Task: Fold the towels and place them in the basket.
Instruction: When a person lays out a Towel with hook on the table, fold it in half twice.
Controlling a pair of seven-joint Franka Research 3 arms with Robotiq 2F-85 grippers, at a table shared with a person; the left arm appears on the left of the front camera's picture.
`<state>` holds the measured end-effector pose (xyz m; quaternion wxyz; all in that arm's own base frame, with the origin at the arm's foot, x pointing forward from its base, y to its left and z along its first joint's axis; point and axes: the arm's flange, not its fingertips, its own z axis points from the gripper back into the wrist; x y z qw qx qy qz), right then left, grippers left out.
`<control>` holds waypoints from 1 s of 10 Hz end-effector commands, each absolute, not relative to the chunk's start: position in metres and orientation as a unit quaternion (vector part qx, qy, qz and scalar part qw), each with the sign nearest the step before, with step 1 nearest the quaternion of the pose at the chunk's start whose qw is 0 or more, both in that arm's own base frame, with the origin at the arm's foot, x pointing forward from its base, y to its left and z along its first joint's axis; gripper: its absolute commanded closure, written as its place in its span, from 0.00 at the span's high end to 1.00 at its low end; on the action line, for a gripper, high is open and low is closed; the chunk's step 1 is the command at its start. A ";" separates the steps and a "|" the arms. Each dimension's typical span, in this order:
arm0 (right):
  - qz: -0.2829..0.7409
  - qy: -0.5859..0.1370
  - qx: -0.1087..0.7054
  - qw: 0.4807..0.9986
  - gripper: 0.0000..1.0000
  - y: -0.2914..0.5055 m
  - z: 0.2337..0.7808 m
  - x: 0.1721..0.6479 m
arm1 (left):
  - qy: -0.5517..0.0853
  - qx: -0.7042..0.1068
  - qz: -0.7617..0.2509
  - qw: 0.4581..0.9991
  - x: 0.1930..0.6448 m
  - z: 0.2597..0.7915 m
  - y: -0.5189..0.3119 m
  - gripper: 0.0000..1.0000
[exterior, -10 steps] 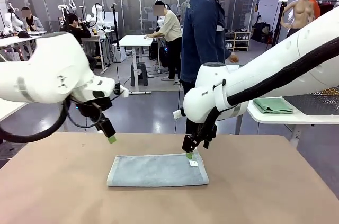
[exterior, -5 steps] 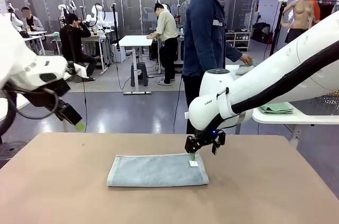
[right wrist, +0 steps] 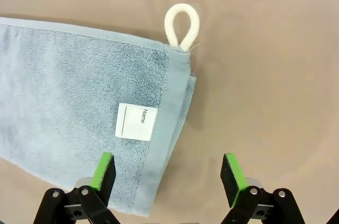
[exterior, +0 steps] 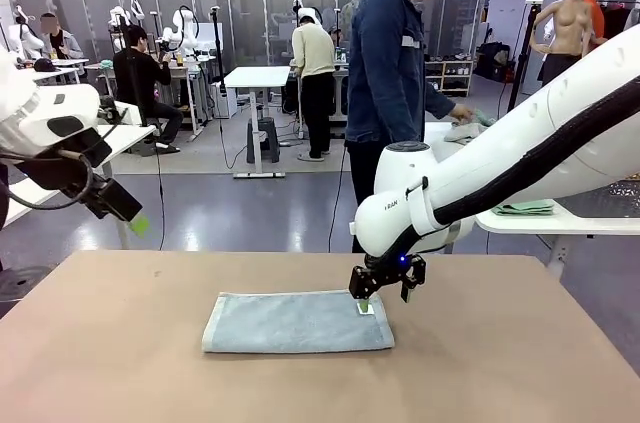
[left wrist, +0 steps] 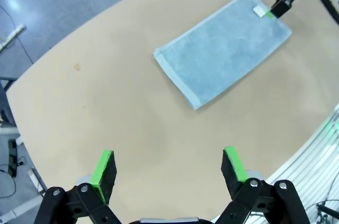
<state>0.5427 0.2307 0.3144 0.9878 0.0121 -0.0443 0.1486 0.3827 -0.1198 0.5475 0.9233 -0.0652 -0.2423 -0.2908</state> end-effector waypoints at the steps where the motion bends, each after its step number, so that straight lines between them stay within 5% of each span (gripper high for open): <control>1: 0.134 -0.046 0.004 0.990 1.00 0.232 0.309 0.548 | -0.240 -0.060 -0.301 0.921 0.388 0.545 -0.120 1.00; 10: 0.131 -0.029 0.014 0.991 1.00 0.235 0.284 0.551 | -0.240 -0.060 -0.301 0.921 0.388 0.545 -0.120 1.00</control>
